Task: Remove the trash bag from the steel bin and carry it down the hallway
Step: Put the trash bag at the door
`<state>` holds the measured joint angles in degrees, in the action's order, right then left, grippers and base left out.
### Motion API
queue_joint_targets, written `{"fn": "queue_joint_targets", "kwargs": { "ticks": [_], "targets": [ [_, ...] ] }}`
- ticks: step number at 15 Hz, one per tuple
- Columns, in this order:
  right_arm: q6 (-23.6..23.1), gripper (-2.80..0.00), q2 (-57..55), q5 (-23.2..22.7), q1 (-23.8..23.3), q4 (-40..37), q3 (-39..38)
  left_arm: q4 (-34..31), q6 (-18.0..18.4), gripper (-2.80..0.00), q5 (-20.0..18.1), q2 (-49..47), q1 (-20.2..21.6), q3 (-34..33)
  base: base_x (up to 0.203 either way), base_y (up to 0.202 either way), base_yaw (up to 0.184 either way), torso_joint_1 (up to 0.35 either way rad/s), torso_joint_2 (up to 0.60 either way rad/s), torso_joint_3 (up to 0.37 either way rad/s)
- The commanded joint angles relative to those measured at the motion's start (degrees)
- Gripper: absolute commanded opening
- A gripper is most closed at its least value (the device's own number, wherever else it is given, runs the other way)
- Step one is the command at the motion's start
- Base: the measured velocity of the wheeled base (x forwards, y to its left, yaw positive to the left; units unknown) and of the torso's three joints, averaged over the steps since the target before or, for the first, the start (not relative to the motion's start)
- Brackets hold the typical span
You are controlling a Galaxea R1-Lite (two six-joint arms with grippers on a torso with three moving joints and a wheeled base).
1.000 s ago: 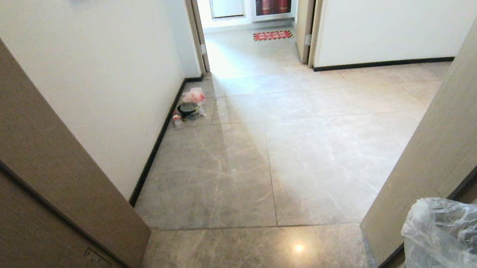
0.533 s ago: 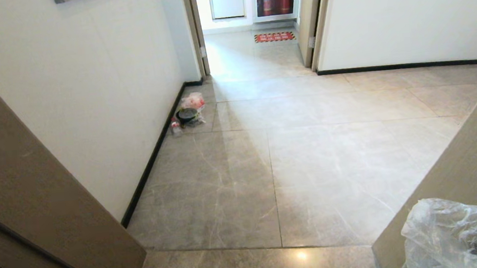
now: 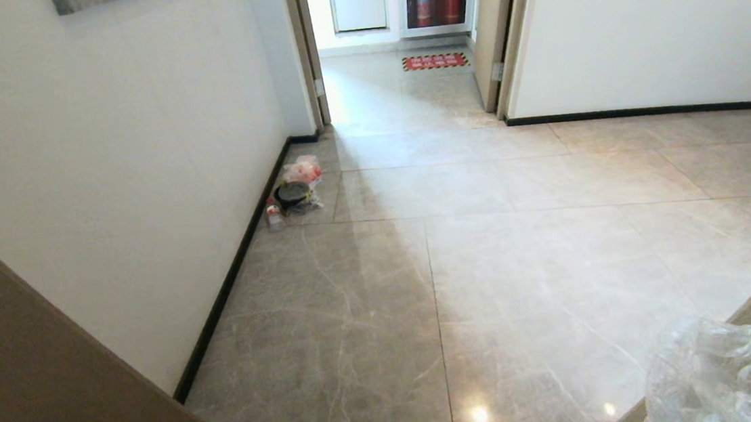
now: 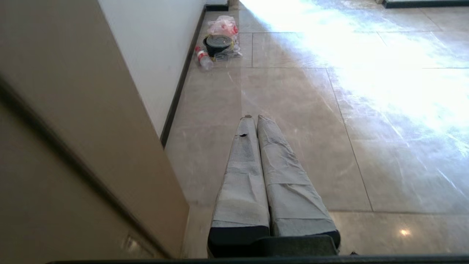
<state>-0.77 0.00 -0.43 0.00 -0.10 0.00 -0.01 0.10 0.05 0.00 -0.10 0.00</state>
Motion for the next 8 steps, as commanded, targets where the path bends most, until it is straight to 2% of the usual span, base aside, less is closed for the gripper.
{"fn": "queue_joint_targets", "kwargs": {
  "ticks": [1, 8],
  "targets": [
    [-0.02, -2.80, -0.02, -0.01, 0.00, 0.01, -0.09, 0.01, -0.01, -2.80, 0.04, 0.00, 0.01, 0.00, 0.179, 0.000, -0.003, -0.001, 0.01, -0.002],
    [-0.02, -2.80, -0.01, -0.01, 0.00, 0.01, -0.09, 0.01, -0.09, -2.80, 0.04, 0.00, 0.01, 0.00, 0.191, 0.000, 0.000, 0.001, 0.00, 0.002]
  ]
}}
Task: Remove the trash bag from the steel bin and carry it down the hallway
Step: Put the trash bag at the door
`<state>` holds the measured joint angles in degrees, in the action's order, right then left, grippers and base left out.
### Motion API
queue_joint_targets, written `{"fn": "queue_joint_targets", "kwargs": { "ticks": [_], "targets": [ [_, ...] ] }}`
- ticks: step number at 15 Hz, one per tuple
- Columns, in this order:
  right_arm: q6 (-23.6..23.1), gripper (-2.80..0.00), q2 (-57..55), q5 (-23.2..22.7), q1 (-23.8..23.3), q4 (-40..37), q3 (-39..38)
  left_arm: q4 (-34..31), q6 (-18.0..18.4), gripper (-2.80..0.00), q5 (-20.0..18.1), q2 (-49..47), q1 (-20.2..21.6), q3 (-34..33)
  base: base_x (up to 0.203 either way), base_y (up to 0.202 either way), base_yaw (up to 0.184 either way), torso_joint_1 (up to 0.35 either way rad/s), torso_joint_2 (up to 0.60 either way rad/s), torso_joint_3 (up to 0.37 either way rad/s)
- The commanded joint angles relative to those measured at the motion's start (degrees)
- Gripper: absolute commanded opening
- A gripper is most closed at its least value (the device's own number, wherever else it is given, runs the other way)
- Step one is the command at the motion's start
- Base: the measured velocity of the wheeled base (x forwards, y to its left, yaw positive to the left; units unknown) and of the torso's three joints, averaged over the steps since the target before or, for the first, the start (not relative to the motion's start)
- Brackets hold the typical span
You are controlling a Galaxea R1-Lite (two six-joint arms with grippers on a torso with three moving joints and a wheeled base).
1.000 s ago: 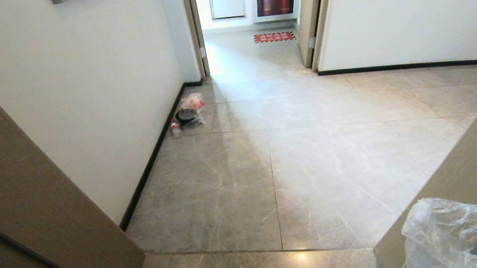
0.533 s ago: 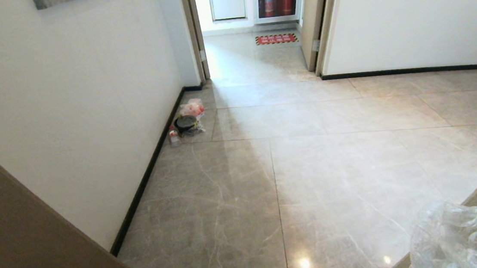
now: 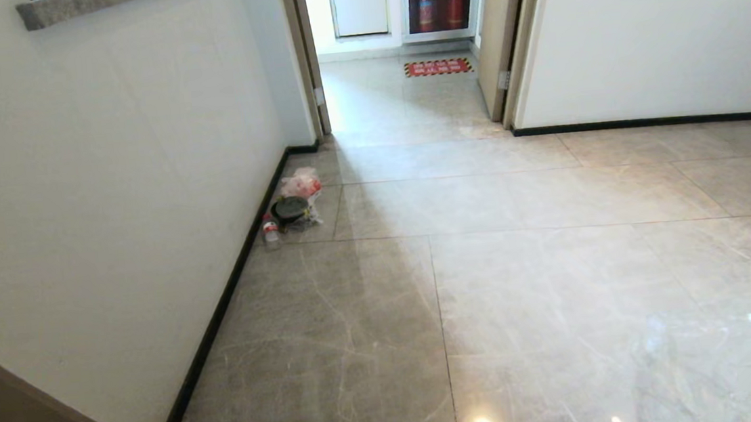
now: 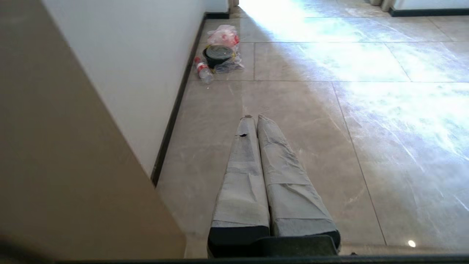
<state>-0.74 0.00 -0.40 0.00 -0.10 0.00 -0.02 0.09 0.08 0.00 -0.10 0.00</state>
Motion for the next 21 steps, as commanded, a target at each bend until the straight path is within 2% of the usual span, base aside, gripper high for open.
{"fn": "queue_joint_targets", "kwargs": {
  "ticks": [1, 21],
  "targets": [
    [-0.05, -2.80, 0.00, -0.03, 0.00, 0.01, -0.09, 0.02, 0.00, -2.80, 0.01, 0.00, 0.01, 0.00, 0.192, 0.000, -0.002, -0.002, 0.00, 0.005],
    [-0.05, -2.80, -0.07, -0.03, 0.00, 0.01, -0.09, 0.02, -0.08, -2.80, -0.01, 0.00, 0.01, 0.00, 0.196, 0.000, 0.000, 0.003, 0.00, 0.003]
  ]
}}
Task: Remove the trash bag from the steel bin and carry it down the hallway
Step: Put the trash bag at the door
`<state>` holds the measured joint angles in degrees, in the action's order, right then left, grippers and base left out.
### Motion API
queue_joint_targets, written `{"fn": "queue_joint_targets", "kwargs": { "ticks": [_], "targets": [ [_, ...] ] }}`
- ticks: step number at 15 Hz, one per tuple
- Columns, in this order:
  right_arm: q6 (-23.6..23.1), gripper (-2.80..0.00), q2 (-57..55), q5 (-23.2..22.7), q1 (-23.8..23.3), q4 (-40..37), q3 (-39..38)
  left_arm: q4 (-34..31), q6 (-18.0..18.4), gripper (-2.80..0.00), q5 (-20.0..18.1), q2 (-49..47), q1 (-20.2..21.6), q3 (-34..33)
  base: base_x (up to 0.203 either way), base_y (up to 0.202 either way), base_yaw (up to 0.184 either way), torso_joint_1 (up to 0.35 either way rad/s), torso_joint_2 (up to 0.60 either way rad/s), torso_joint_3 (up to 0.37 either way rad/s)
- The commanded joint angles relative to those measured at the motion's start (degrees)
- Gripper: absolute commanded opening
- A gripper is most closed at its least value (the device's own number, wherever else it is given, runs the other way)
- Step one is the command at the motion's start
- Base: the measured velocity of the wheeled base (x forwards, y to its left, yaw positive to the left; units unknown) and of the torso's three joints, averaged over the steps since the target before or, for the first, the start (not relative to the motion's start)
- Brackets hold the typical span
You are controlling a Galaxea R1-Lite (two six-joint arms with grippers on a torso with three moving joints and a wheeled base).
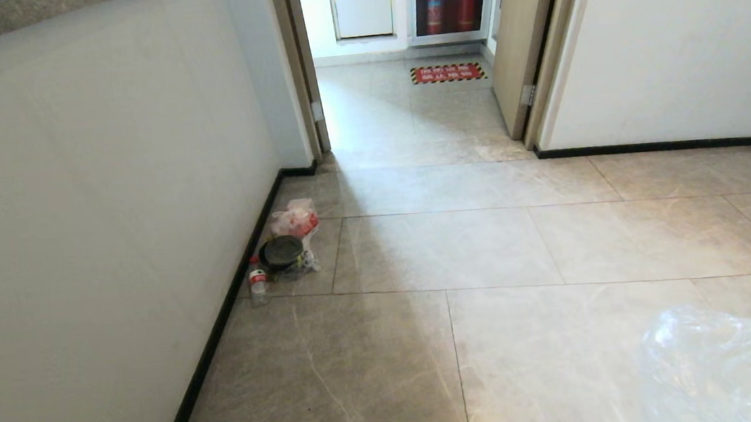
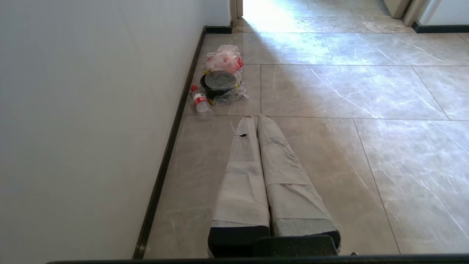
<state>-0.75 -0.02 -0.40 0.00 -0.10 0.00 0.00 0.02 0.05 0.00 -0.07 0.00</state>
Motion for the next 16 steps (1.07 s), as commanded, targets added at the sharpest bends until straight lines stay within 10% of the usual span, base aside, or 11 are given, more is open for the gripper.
{"fn": "queue_joint_targets", "kwargs": {
  "ticks": [1, 16],
  "targets": [
    [-0.04, -2.80, -0.06, -0.04, 0.00, 0.01, -0.09, 0.00, 0.06, -2.80, 0.04, 0.00, -0.01, 0.00, 0.193, 0.000, 0.002, 0.002, 0.00, 0.002],
    [-0.04, -2.80, -0.06, -0.04, 0.00, 0.01, -0.09, 0.00, 0.06, -2.80, 0.04, 0.00, -0.01, 0.00, 0.191, 0.000, 0.000, 0.002, 0.00, 0.002]
  ]
}}
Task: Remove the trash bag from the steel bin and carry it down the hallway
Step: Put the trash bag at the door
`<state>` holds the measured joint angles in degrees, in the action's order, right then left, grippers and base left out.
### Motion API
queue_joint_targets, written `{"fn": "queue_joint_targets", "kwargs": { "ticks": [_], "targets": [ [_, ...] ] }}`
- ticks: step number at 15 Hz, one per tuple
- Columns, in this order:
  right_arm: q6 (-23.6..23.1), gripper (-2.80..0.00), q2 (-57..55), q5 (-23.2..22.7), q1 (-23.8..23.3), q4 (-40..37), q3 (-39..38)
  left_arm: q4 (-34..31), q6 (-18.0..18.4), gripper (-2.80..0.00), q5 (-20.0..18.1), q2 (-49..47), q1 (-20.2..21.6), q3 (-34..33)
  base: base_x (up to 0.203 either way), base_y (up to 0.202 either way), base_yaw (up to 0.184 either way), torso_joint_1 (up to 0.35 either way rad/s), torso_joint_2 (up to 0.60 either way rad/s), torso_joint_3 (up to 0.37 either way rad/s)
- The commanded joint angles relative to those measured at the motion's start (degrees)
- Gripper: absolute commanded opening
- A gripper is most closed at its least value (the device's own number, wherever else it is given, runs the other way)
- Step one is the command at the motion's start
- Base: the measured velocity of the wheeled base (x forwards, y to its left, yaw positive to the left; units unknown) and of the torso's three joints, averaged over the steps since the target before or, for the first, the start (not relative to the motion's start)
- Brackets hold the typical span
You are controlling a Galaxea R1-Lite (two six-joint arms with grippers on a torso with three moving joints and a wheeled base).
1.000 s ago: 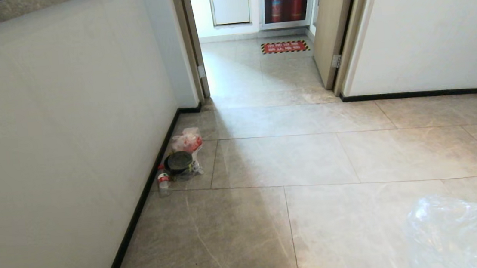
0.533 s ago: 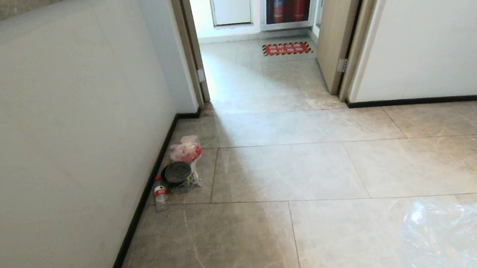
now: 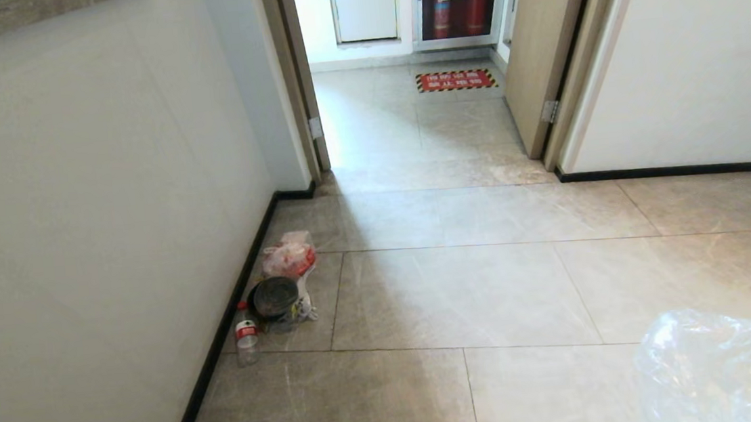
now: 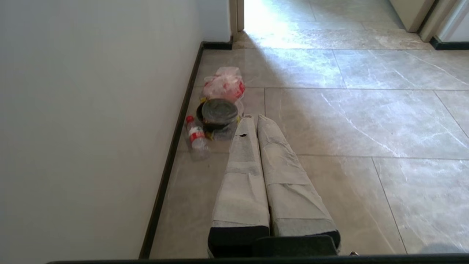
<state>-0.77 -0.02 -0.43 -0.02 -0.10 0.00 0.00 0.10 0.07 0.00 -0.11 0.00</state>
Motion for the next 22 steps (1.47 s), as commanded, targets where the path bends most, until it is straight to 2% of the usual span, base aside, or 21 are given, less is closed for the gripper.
{"fn": "queue_joint_targets", "kwargs": {
  "ticks": [1, 4, 18, 22],
  "targets": [
    [-0.07, -2.80, -0.06, 0.00, 0.02, 0.01, -0.09, 0.00, -0.01, -2.80, 0.01, 0.00, 0.02, 0.00, 0.195, 0.000, 0.000, 0.007, 0.01, 0.007],
    [-0.05, -2.80, -0.01, 0.00, 0.02, 0.01, -0.09, 0.00, -0.01, -2.80, -0.02, 0.00, 0.02, 0.00, 0.163, 0.000, -0.001, 0.004, 0.00, 0.002],
    [0.06, -2.80, -0.06, 0.17, 0.02, 0.01, -0.09, 0.00, -0.01, -2.80, 0.01, 0.00, 0.02, 0.00, 0.000, 0.000, 0.000, 0.000, 0.00, 0.000],
    [0.06, -2.80, -0.06, 0.17, 0.02, 0.01, -0.09, 0.00, -0.01, -2.80, -0.06, 0.00, 0.02, 0.00, -0.002, -0.005, 0.148, 0.004, 0.00, -0.001]
  ]
}}
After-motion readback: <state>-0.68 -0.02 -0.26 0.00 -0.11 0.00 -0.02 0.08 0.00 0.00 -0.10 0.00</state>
